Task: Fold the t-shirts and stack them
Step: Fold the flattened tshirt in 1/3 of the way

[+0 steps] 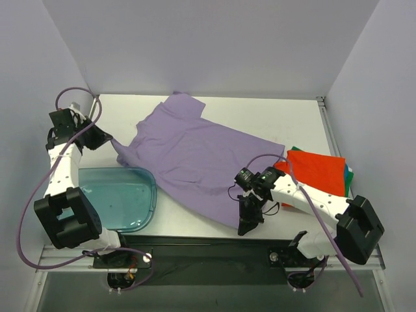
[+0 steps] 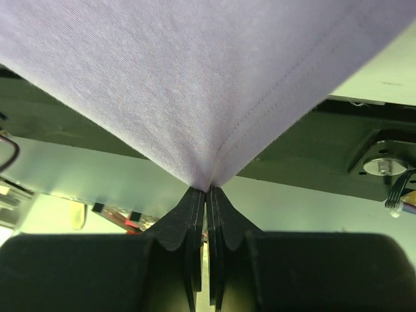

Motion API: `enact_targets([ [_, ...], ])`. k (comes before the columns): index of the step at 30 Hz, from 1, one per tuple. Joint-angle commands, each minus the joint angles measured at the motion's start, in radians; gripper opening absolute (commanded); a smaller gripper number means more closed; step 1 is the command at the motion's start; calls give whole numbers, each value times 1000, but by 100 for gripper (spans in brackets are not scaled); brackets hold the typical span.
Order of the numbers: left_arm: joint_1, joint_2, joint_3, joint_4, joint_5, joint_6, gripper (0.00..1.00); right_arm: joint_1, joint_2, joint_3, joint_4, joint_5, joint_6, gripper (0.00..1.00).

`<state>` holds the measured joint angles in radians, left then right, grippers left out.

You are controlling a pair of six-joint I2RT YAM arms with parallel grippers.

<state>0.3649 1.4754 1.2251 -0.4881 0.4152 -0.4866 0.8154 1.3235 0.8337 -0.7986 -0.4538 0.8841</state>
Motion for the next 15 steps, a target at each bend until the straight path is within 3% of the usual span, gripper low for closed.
enact_targets([
  [1,-46,-9,27,-40,-32,56,0,-33,-41,-19,-73,15,29,0],
  [15,-197,206,263,-40,-50,-13,0,-344,-14,16,-105,0,-171,0],
])
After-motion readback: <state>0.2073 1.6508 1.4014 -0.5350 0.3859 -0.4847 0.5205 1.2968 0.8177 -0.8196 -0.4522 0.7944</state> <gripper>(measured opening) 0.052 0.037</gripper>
